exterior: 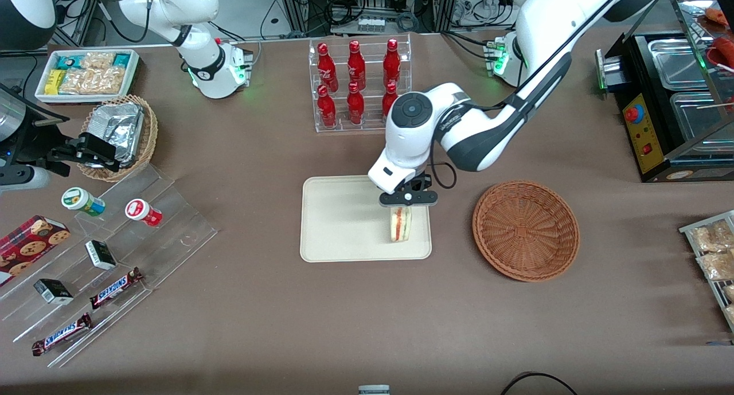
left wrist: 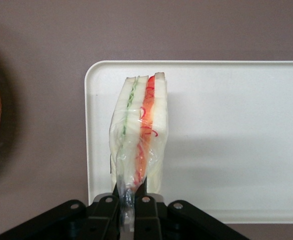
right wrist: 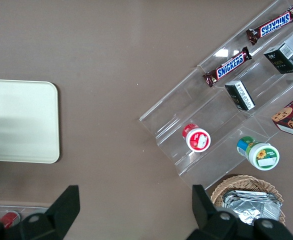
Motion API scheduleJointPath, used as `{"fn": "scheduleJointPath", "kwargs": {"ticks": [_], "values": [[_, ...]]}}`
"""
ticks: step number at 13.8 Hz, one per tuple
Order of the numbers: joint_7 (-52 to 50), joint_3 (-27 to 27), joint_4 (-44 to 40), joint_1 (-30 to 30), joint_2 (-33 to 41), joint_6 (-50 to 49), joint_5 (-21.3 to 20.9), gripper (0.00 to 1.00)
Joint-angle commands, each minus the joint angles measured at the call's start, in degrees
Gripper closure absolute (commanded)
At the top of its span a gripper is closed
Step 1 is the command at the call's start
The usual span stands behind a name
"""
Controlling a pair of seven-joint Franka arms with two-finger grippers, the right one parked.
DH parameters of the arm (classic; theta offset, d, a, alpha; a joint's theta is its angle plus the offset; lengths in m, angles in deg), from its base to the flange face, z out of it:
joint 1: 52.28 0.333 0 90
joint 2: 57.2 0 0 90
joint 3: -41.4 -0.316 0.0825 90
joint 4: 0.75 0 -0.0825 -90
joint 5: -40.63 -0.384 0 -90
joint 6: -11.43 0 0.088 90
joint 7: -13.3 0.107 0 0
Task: Place sandwich from basket to tray
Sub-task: 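Lower the sandwich onto the tray and open the left gripper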
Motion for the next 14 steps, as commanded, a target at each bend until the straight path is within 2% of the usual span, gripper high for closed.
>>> {"fn": "scheduleJointPath", "kwargs": {"ticks": [1,10,14], "values": [[-5.18,0.86,-2.28,-1.02,-3.69,-0.29,-5.79,1.0],[-4.84,0.94,-3.6,-1.64,-7.74,4.37,-7.3,1.0],[-5.19,0.94,-3.6,-1.81,-9.59,4.46,-10.98,1.0]]}}
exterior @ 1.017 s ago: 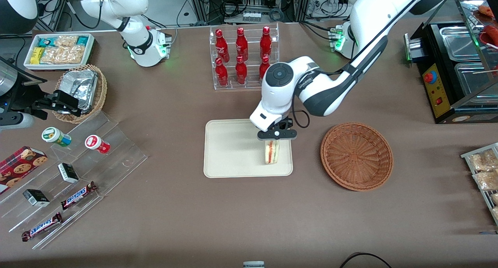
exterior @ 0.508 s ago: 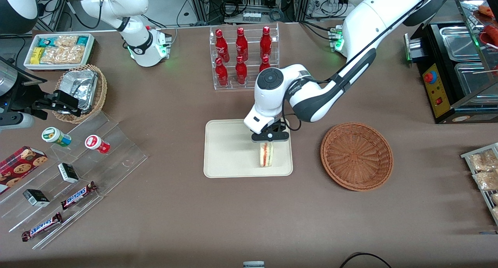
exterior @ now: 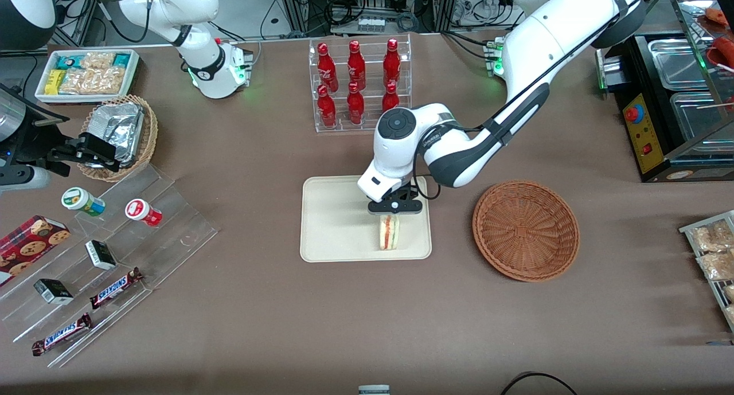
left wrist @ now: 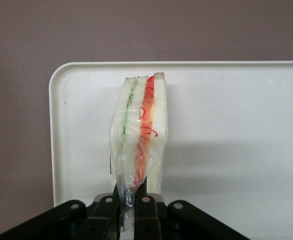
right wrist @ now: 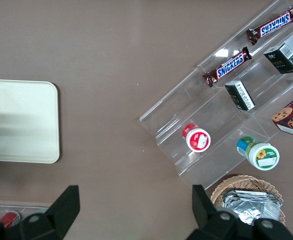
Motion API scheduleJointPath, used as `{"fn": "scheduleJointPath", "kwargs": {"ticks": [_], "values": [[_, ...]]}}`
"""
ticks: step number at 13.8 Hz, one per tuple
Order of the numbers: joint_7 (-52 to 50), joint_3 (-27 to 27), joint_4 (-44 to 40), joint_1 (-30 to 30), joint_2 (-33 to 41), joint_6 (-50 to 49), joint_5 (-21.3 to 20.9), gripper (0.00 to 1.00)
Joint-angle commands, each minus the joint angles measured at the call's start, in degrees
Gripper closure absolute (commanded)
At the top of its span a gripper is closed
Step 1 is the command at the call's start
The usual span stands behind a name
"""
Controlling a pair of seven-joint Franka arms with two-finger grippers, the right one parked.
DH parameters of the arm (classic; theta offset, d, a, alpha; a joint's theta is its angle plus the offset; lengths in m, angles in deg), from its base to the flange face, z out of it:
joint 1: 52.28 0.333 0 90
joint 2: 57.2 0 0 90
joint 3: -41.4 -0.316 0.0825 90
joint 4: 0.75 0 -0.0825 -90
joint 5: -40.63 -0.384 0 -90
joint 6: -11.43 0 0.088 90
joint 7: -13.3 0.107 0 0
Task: Place sandwich from basket to tray
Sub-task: 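Lower the sandwich onto the tray and open the left gripper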
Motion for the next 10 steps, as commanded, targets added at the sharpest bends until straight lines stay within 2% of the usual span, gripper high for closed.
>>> {"fn": "scheduleJointPath", "kwargs": {"ticks": [1,3,4,5,6,7,9,10], "values": [[-0.94,0.72,-1.73,-0.37,-2.08,-0.02,-2.71,1.0],[-1.03,0.72,-1.73,-0.72,-2.08,-0.11,-2.8,1.0],[-1.21,0.72,-1.73,-0.72,-2.08,-0.02,-2.71,0.86],[-1.47,0.72,-1.73,-0.72,-2.08,-0.11,-2.71,0.62],[-1.47,0.72,-1.73,-0.72,-2.08,-0.11,-2.8,0.32],[-1.39,0.72,-1.64,-0.72,-2.08,-0.11,-2.8,0.14],[-1.47,0.72,-1.64,-0.8,-1.99,-0.19,-2.8,0.02],[-1.47,0.72,-1.56,-0.81,-1.99,-0.19,-2.89,0.01]]}}
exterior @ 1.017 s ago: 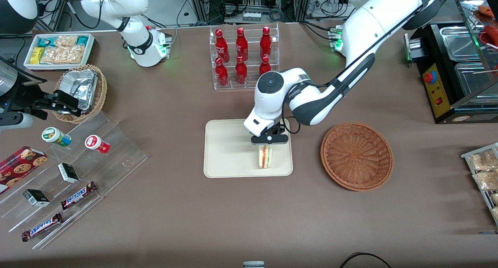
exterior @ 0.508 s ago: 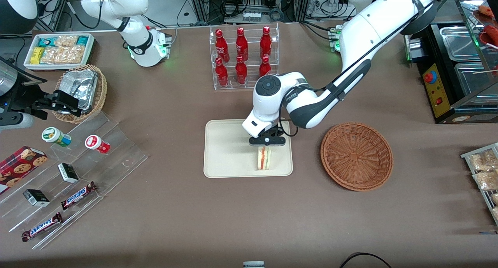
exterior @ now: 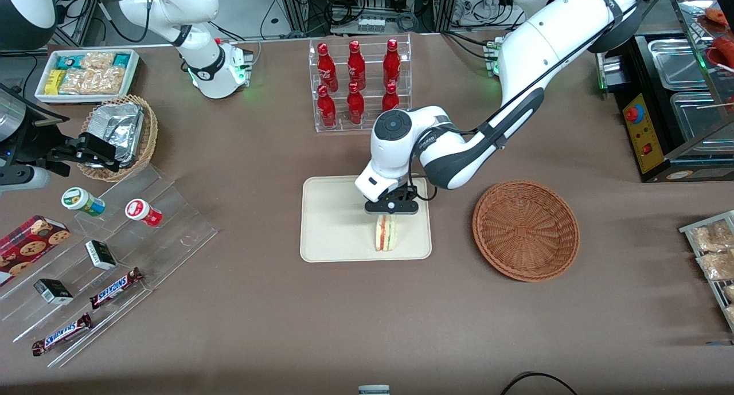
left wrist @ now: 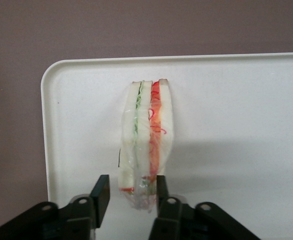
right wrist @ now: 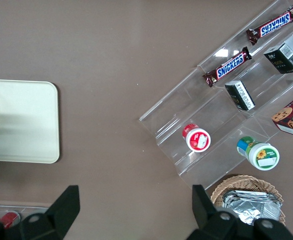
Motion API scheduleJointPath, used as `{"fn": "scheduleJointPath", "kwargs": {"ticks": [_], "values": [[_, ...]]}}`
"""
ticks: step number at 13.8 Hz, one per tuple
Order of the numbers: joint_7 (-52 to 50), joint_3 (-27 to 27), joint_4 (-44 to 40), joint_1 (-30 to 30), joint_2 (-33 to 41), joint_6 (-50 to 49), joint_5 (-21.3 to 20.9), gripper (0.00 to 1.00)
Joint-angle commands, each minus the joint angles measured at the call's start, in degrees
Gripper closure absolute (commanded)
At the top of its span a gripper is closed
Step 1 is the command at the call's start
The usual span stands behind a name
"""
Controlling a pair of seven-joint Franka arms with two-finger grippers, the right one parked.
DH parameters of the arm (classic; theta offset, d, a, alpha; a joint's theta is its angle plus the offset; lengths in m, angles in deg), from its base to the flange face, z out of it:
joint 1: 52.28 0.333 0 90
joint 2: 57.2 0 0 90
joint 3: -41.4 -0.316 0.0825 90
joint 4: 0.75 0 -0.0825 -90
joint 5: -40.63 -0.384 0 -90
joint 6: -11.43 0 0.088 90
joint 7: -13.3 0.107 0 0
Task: Place sandwich from basket to tray
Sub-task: 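Lower the sandwich onto the tray and open the left gripper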
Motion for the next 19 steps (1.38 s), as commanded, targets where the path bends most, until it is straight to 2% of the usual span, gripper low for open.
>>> {"fn": "scheduleJointPath", "kwargs": {"ticks": [1,5,7,10,13,15,19], "values": [[-1.35,0.61,-1.09,-0.22,-0.81,-0.38,-1.5,0.01],[-1.62,0.7,-0.91,0.04,0.5,-1.17,-0.62,0.01],[-2.14,0.61,-1.0,0.13,2.34,-5.19,-0.62,0.01],[-1.97,0.52,-1.0,0.31,6.21,-6.18,-0.19,0.01],[-1.18,-0.26,-0.82,0.92,11.56,-6.36,8.05,0.01],[-0.83,-0.27,-0.91,2.32,13.68,-6.45,12.11,0.01],[0.31,-2.54,-1.17,2.59,18.51,-10.82,12.82,0.01]]}}
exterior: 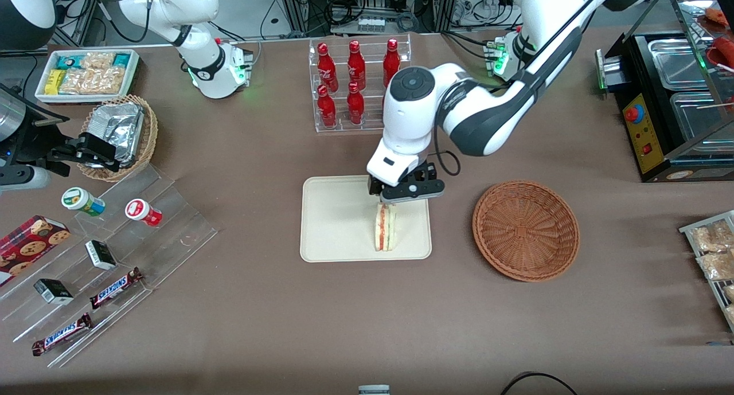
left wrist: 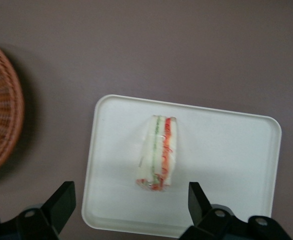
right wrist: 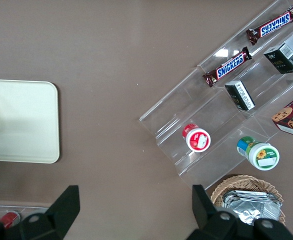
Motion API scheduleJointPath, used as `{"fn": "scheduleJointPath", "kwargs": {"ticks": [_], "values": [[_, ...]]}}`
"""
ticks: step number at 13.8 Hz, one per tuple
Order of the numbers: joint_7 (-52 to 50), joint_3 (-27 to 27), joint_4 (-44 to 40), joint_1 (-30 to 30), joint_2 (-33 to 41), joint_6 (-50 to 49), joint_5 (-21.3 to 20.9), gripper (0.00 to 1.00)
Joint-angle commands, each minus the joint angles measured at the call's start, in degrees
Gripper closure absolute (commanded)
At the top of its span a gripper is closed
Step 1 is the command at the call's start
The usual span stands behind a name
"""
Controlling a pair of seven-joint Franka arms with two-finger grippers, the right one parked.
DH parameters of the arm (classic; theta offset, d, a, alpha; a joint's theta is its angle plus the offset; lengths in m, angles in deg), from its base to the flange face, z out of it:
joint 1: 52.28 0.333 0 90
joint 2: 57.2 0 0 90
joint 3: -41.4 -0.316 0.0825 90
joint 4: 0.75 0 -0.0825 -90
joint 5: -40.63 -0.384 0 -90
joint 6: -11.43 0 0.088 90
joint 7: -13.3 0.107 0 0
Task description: Place sandwich from basket to tray
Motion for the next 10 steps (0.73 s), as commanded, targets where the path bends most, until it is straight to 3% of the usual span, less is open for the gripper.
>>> {"fn": "scheduleJointPath", "kwargs": {"ticks": [1,5,10], "values": [[1.48,-2.24,0.27,-0.08,4.58,-3.54,3.24,0.01],[2.79,-6.36,0.18,0.01,9.76,-6.43,9.21,0.01],[16.66,-13.39,-0.17,0.01,17.76,-13.2,16.87,0.01]]}}
